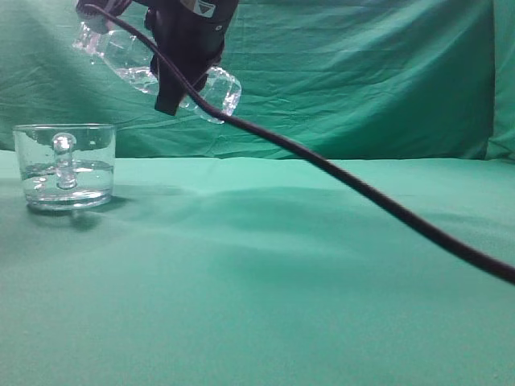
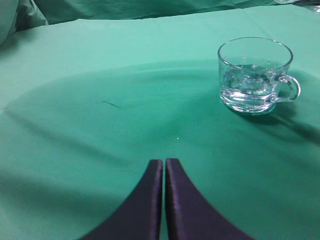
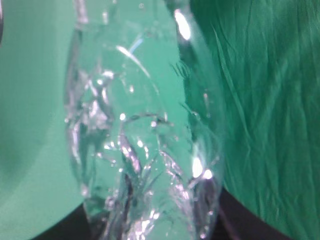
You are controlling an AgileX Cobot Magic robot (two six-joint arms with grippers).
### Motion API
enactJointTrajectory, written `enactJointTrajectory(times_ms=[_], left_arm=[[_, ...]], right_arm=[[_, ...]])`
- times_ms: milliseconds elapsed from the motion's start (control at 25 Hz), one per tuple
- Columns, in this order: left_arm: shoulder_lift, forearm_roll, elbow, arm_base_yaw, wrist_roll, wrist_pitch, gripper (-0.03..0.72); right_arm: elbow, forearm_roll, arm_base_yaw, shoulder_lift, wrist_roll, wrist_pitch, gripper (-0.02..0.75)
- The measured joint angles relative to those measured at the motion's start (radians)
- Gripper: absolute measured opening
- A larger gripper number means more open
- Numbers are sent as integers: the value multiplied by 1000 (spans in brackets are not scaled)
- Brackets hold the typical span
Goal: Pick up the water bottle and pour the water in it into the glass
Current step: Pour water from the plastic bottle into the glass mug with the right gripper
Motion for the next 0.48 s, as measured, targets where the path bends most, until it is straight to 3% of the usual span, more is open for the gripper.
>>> enactJointTrajectory(times_ms=[160, 200, 320, 360, 440, 480], left_arm=[[0, 0, 0, 0, 0, 0, 0], [0, 0, 0, 0, 0, 0, 0], [0, 0, 0, 0, 0, 0, 0], [0, 0, 0, 0, 0, 0, 0], [0, 0, 0, 0, 0, 0, 0], [0, 0, 0, 0, 0, 0, 0]], right_arm=[[0, 97, 5, -22, 94, 0, 285], [0, 241, 9, -54, 114, 8, 285], [0, 527, 8, -138, 63, 50, 285], [0, 527, 8, -138, 63, 50, 285], [0, 692, 6, -199, -43, 98, 285], [0, 857, 2, -246, -180, 139, 285]])
